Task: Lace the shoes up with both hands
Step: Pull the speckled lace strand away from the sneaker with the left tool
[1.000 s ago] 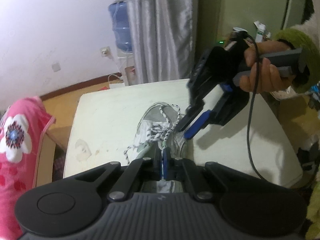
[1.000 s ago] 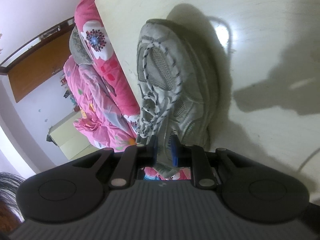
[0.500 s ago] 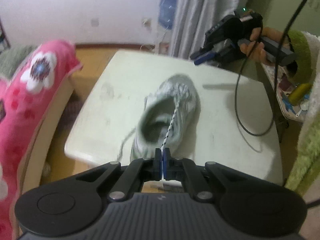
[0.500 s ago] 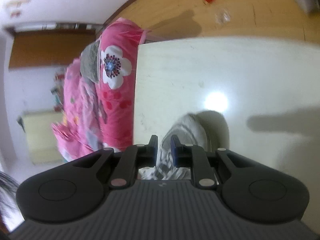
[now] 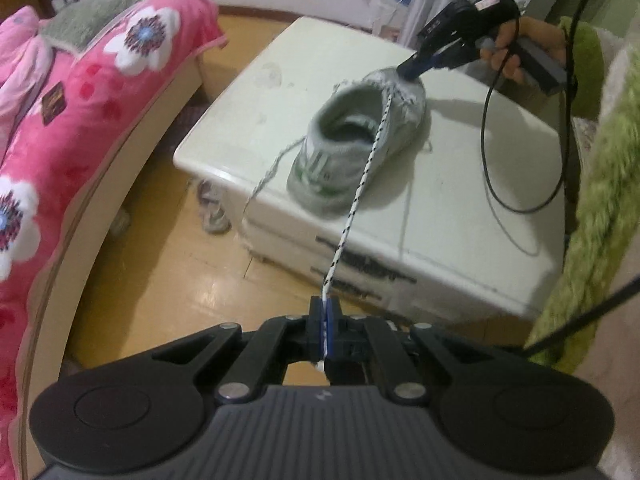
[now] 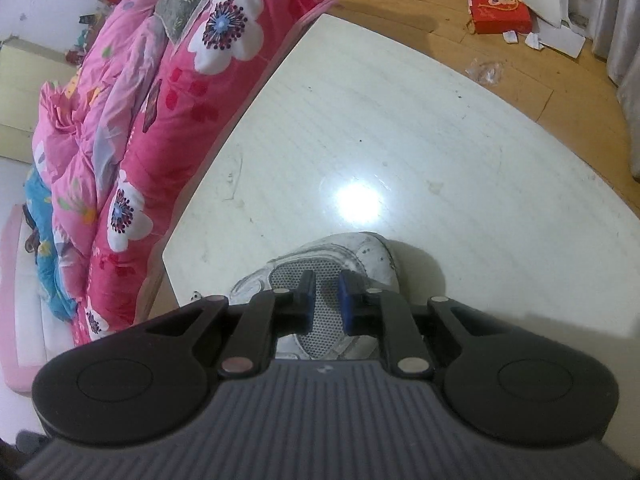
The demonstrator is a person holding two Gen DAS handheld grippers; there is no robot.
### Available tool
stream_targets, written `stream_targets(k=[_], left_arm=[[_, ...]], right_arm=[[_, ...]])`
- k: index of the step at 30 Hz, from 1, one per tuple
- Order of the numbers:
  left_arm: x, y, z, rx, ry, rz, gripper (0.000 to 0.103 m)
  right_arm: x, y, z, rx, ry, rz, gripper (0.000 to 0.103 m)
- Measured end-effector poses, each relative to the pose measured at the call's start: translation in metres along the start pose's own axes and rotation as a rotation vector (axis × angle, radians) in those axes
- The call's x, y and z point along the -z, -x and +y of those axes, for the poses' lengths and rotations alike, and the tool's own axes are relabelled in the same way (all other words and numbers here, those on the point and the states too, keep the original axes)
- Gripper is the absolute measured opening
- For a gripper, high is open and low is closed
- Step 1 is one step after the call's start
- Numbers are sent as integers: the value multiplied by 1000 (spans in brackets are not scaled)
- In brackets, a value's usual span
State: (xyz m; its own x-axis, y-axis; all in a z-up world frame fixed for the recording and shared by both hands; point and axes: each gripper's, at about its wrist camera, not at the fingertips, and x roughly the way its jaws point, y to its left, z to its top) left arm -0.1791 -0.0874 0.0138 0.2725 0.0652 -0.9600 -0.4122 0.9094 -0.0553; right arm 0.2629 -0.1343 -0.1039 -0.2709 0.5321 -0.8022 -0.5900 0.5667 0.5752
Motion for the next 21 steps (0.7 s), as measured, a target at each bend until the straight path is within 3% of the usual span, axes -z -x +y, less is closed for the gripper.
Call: stream_targets(k=[9, 21], left_arm=[[40, 18, 4, -48, 67, 105, 1], [73, 22, 12, -58, 159, 161, 1]], right_arm=[[7, 2, 4, 20, 24, -15, 9], [9, 0, 4, 32, 21, -21, 8]])
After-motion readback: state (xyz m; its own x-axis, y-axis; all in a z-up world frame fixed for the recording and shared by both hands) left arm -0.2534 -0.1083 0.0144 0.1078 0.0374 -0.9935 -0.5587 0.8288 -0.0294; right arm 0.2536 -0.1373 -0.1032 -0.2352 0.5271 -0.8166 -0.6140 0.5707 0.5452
